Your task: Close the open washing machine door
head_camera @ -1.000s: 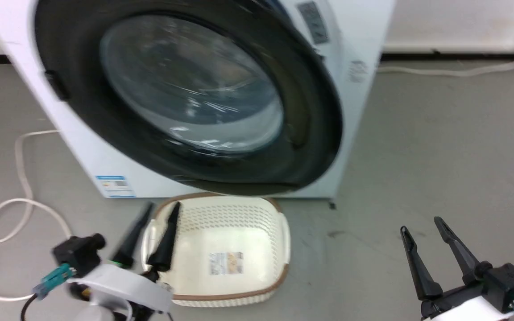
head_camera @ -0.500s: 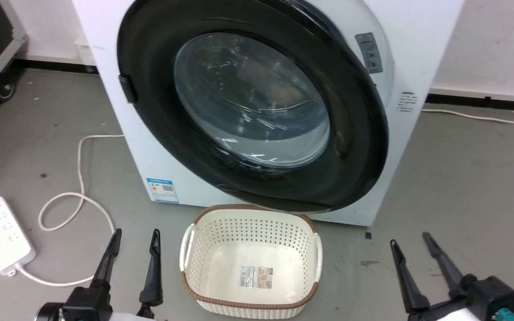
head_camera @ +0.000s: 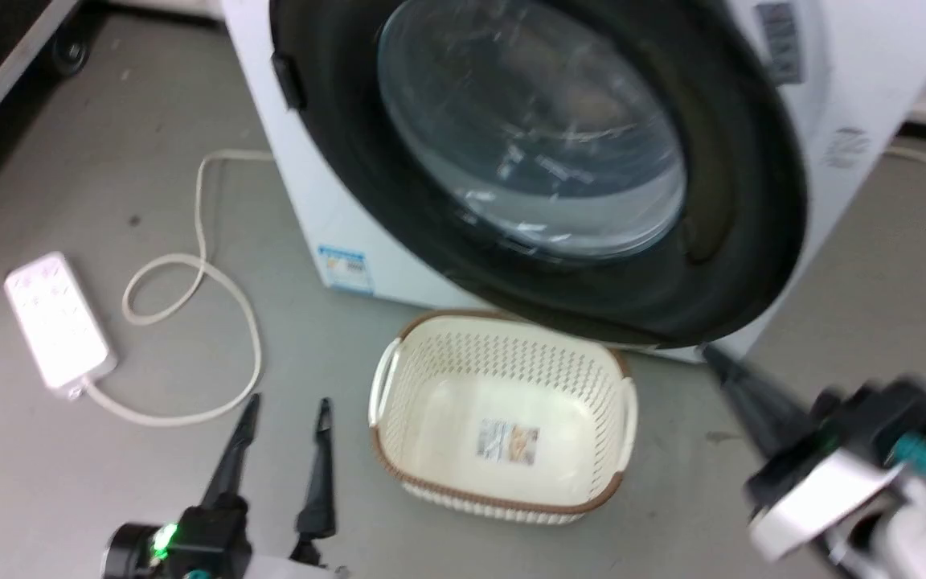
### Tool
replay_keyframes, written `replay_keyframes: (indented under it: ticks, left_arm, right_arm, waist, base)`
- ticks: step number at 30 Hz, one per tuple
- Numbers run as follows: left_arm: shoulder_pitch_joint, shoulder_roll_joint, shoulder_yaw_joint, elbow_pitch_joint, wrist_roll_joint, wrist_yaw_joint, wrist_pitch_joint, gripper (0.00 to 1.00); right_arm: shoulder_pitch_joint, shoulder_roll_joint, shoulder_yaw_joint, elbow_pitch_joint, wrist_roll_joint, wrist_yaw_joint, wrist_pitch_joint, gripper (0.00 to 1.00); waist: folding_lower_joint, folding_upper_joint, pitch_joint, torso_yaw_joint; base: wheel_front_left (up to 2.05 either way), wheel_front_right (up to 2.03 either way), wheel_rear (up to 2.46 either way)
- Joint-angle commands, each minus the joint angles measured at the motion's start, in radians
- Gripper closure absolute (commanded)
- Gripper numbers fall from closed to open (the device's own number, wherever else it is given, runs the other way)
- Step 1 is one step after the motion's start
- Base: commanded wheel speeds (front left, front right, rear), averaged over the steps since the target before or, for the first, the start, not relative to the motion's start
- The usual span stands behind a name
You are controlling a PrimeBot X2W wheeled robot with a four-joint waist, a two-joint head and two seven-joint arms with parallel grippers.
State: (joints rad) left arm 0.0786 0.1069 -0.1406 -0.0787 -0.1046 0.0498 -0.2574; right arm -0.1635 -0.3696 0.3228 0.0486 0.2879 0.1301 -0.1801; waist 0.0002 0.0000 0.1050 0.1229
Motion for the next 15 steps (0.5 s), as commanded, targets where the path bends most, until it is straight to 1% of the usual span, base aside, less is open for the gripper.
replay_keyframes:
  ticks: [1, 3, 4, 5, 6, 7, 8, 9, 15]
  left_arm:
    - [-0.028, -0.012, -0.015, 0.001, 0.014, -0.003, -0.004, 0.0]
    - [-0.043, -0.023, -0.024, 0.001, 0.017, -0.001, -0.004, 0.0]
    - [-0.043, -0.023, -0.024, 0.001, 0.017, -0.001, -0.004, 0.0]
    - [-0.055, -0.031, -0.03, -0.001, 0.018, 0.002, -0.004, 0.0]
    - [-0.055, -0.031, -0.03, -0.001, 0.018, 0.002, -0.004, 0.0]
    - [-0.06, -0.034, -0.034, -0.001, 0.018, 0.003, -0.004, 0.0]
    - [-0.07, -0.04, -0.042, 0.004, 0.016, 0.006, -0.004, 0.0]
    - [-0.07, -0.04, -0.042, 0.004, 0.016, 0.006, -0.004, 0.0]
    - [-0.109, -0.051, -0.07, 0.002, 0.009, 0.014, -0.004, 0.0]
  right_arm:
    - [-0.074, -0.061, 0.012, 0.01, 0.038, 0.001, 0.024, 1.0]
    - [-0.134, -0.116, 0.022, 0.029, 0.07, 0.001, 0.049, 1.0]
    - [-0.134, -0.116, 0.022, 0.029, 0.07, 0.001, 0.049, 1.0]
    - [-0.186, -0.164, 0.029, 0.055, 0.104, 0.001, 0.071, 1.0]
    - [-0.186, -0.164, 0.029, 0.055, 0.104, 0.001, 0.071, 1.0]
    - [-0.21, -0.186, 0.031, 0.07, 0.122, 0.001, 0.083, 1.0]
    - [-0.253, -0.228, 0.033, 0.1, 0.154, 0.001, 0.099, 1.0]
    - [-0.253, -0.228, 0.033, 0.1, 0.154, 0.001, 0.099, 1.0]
    - [-0.363, -0.321, 0.022, 0.187, 0.25, 0.001, 0.117, 1.0]
  waist:
    - [-0.0002, 0.0, 0.07, 0.06]
    - [-0.0002, 0.0, 0.097, 0.081]
    - [-0.0002, 0.0, 0.097, 0.081]
    - [-0.0002, 0.0, 0.119, 0.097]
    - [-0.0002, 0.0, 0.119, 0.097]
    - [-0.0002, 0.0, 0.13, 0.105]
    - [-0.0002, 0.0, 0.148, 0.12]
    - [-0.0002, 0.0, 0.148, 0.12]
    - [-0.0002, 0.0, 0.194, 0.165]
  base:
    - [0.0, 0.0, 0.0]
    - [0.0, 0.0, 0.0]
    - [0.0, 0.0, 0.0]
    - [0.0, 0.0, 0.0]
    - [0.0, 0.0, 0.0]
    - [0.0, 0.0, 0.0]
    - [0.0, 0.0, 0.0]
    - [0.0, 0.0, 0.0]
    - [0.0, 0.0, 0.0]
